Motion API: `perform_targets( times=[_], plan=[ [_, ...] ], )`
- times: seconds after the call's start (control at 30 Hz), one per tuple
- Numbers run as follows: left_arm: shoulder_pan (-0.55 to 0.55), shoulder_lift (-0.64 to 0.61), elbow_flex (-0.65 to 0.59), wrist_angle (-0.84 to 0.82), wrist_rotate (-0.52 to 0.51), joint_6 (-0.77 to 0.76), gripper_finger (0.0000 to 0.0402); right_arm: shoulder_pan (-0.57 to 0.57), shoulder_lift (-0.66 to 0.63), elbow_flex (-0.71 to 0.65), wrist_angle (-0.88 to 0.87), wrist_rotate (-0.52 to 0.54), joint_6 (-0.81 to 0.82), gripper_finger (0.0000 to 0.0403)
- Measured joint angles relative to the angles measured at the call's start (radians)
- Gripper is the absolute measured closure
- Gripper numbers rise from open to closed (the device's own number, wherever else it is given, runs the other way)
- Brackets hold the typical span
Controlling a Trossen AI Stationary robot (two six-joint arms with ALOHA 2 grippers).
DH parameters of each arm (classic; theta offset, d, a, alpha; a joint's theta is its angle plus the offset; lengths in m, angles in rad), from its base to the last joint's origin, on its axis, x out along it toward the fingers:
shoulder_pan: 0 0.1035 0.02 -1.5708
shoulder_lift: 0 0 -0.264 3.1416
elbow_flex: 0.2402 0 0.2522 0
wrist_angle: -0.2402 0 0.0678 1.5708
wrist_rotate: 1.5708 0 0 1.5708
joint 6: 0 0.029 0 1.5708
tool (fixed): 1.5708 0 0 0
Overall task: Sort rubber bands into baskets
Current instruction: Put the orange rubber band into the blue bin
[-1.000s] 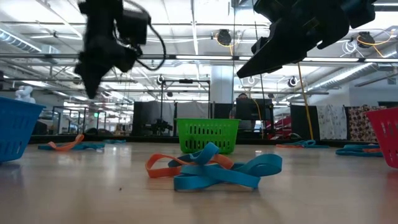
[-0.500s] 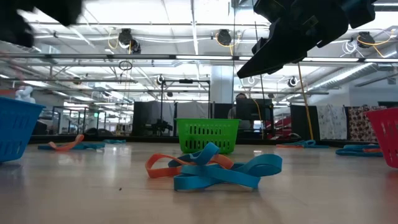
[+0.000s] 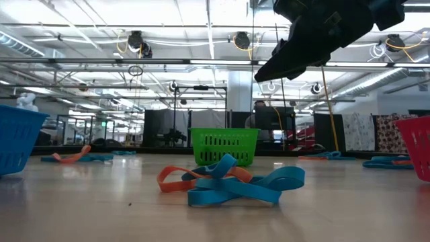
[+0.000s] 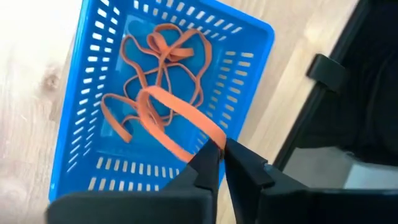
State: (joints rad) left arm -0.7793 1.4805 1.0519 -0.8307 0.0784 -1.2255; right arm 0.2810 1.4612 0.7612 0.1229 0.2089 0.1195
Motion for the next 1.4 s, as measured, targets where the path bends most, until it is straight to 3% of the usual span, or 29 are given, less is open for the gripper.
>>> perform_targets(
  times=[0.57, 0.8, 0.97, 1.17, 1.4],
  plan=[
    [0.052, 0.006, 0.0, -0.049, -0.013, 0.09, 0.0325, 0.0, 0.0, 0.0, 0.007, 0.0, -0.008, 0.0289],
    [0.205, 0.006, 0.0, -0.051, -0.252, 0.239, 0.0324, 0.0, 0.0, 0.0, 0.008, 0.0, -0.008, 0.0289],
    [0.39, 0.006, 0.0, -0.126, -0.323, 0.177, 0.0324, 0.0, 0.0, 0.0, 0.008, 0.0, -0.01, 0.0289],
    [0.589, 0.006, -0.045, -0.213, -0.287, 0.185, 0.0324, 0.0, 0.0, 0.0, 0.006, 0.0, -0.012, 0.0289],
    [0.682, 0.006, -0.107, -0.223, -0.258, 0.188, 0.0324, 0.0, 0.0, 0.0, -0.029, 0.0, -0.012, 0.0289]
  ],
)
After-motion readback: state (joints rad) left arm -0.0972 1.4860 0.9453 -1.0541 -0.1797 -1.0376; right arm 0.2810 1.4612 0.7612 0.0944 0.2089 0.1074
